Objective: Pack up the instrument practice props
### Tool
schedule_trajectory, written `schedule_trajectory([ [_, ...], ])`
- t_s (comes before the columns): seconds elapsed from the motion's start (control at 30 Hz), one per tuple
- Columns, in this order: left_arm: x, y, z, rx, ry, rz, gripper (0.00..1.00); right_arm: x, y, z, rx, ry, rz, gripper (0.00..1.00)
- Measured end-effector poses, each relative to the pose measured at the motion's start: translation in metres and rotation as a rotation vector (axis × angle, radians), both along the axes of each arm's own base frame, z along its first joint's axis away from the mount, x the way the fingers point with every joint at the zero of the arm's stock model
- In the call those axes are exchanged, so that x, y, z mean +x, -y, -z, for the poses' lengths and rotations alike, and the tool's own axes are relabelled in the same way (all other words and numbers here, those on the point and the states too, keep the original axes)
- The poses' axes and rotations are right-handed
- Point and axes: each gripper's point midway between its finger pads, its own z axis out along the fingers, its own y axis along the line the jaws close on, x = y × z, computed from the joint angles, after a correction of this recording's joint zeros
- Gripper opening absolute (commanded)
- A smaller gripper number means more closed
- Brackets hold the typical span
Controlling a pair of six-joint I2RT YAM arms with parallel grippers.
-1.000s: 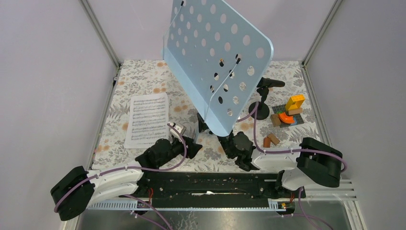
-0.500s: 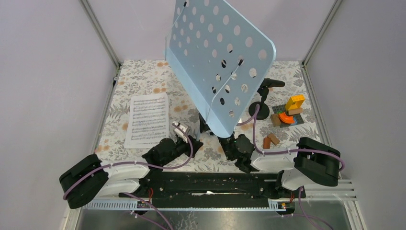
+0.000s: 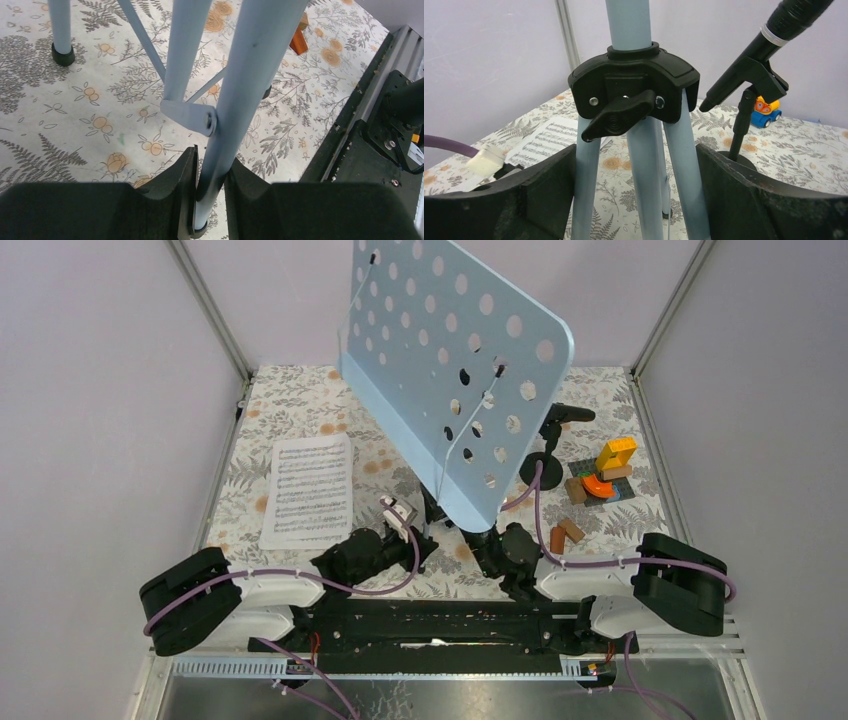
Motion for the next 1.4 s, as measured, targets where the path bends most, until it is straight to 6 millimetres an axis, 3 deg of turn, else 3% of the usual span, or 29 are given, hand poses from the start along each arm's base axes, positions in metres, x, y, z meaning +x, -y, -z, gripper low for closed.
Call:
schedule_trajectory([
  [0.07, -0.003, 0.002, 0.001, 0.008, -0.002, 0.013, 0.0, -0.003, -0.002, -0.001, -0.013, 0.007, -0.017, 0.11],
  [0.13, -0.005, 0.005, 0.001, 0.016, -0.004, 0.023, 0.0, -0.004, -0.003, -0.002, -0.02, 0.01, -0.025, 0.34],
  [0.33, -0.006, 0.01, 0.002, 0.048, 0.01, 0.03, 0.0, -0.003, 0.001, 0.0, -0.006, -0.001, -0.002, 0.87],
  [0.43, -0.006, 0.012, 0.002, 0.062, 0.022, 0.032, 0.0, -0.002, 0.008, 0.002, 0.024, -0.022, 0.028, 0.99],
  [0.77, -0.01, 0.022, 0.003, 0.069, 0.034, 0.056, 0.01, 0.001, 0.022, 0.022, 0.057, -0.127, 0.09, 1.0],
  [0.93, -0.01, 0.024, 0.003, 0.065, 0.036, 0.058, 0.34, 0.001, 0.023, 0.027, 0.068, -0.156, 0.09, 0.97],
  [1.0, -0.01, 0.026, 0.003, 0.051, 0.022, 0.055, 0.48, 0.001, 0.022, 0.032, 0.064, -0.161, 0.089, 0.89],
  [1.07, -0.014, 0.031, 0.0, 0.03, 0.007, 0.062, 0.57, 0.001, 0.022, 0.032, 0.069, -0.16, 0.087, 0.75],
  [1.3, -0.019, 0.038, -0.008, -0.018, -0.011, 0.071, 0.63, -0.003, 0.025, 0.028, 0.09, -0.142, 0.063, 0.24],
  [1.37, -0.02, 0.037, -0.007, -0.021, -0.019, 0.07, 0.63, -0.004, 0.026, 0.025, 0.096, -0.137, 0.053, 0.19],
  [1.4, -0.022, 0.036, -0.005, -0.023, -0.024, 0.071, 0.63, -0.005, 0.026, 0.024, 0.1, -0.134, 0.047, 0.24],
])
